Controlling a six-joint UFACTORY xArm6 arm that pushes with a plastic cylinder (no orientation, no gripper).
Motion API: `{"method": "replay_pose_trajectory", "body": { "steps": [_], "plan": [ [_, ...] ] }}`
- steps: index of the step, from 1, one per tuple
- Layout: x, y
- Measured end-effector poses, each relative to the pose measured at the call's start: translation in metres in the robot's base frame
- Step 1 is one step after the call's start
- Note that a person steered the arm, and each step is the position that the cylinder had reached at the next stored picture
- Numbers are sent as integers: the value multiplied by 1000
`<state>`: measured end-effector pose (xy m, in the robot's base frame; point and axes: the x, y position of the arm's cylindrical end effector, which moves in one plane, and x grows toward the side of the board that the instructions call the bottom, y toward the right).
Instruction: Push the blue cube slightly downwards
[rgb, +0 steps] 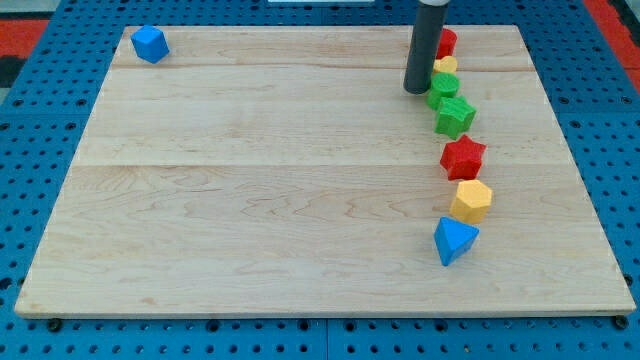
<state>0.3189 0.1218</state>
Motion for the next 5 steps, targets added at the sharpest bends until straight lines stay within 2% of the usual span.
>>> {"method": "replay_pose_trajectory", "body": {
  "steps": [2, 3, 4, 5],
  "plan": [
    [0, 0],
    [0, -34],
    [0, -98],
    [-28, -160]
  ]
}}
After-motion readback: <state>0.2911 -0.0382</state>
